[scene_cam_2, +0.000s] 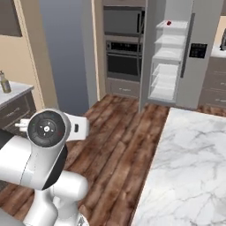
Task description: Retrieve the bottle and the shaker from the cabinet and place them next to the mixing bowl on the counter. Then add garlic from the fridge to the mixing bowl.
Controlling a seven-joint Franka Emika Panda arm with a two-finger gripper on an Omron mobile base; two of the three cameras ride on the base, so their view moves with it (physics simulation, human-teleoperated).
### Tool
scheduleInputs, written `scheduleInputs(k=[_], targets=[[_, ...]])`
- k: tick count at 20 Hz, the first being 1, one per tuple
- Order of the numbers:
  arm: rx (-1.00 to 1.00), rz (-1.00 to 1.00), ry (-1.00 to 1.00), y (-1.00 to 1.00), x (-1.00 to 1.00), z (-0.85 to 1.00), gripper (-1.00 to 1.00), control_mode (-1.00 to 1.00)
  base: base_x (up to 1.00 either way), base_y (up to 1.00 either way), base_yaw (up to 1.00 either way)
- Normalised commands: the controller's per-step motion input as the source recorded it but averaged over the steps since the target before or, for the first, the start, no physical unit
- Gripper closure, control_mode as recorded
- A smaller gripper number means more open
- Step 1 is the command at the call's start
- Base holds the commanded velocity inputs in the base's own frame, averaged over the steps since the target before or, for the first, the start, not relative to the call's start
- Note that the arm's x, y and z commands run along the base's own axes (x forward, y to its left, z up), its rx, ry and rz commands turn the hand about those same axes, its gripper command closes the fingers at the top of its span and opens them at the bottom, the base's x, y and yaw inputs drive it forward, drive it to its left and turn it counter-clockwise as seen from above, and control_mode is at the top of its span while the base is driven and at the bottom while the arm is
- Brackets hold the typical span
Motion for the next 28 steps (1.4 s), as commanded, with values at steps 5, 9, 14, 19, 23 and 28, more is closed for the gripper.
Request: scheduleInputs(k=[5,9,14,19,23,28], targets=[[0.00,0.00,0.00,0.00,0.00,0.00,1.00,1.00,0.21,0.36,0.24],[0.00,0.00,0.00,0.00,0.00,0.00,1.00,1.00,0.63,0.43,0.29],[0.00,0.00,0.00,0.00,0.00,0.00,1.00,1.00,0.66,0.45,0.35],[0.00,0.00,0.00,0.00,0.00,0.00,1.00,1.00,0.61,0.44,0.41],[0.00,0.00,0.00,0.00,0.00,0.00,1.00,1.00,0.61,0.37,0.41],[0.00,0.00,0.00,0.00,0.00,0.00,1.00,1.00,0.63,0.30,0.40]])
